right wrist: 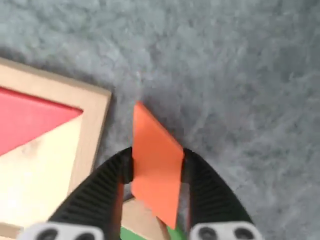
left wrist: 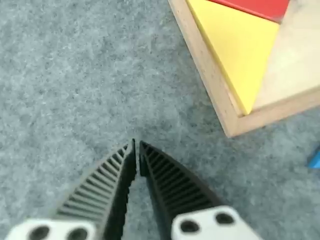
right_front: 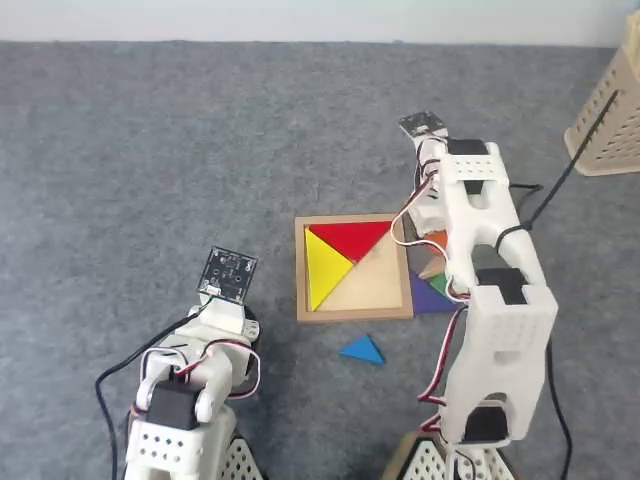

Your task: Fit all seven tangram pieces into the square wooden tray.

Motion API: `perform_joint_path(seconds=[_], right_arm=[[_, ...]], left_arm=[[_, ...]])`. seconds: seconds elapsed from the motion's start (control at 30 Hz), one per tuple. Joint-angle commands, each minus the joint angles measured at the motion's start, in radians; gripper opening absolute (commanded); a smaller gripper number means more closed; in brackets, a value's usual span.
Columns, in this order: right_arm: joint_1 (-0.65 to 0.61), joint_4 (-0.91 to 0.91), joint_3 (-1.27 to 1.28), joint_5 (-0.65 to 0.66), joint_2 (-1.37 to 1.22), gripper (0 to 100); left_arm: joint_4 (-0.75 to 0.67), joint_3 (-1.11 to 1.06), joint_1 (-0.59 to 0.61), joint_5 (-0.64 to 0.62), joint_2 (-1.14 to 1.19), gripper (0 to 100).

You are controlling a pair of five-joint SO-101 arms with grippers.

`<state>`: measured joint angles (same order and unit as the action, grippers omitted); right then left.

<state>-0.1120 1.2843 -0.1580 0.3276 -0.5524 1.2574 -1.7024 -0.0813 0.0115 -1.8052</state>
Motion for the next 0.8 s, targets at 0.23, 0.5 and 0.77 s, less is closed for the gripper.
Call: perform_joint_path(seconds=[0.23,0.5,0.77], right_arm=[[0.010,-0.044,0.009,-0.018,0.105,16.6],[0.004,-0.225,0.275,-0.015,0.317,16.7],[-0.070,-0.232,0.345,0.040,0.328,16.7]], left_arm=[[0.006,0.018,0.003,-0.006,-0.020,1],[0.006,0.018,0.003,-0.006,-0.020,1],[0.006,0.018,0.003,-0.006,-0.020,1]])
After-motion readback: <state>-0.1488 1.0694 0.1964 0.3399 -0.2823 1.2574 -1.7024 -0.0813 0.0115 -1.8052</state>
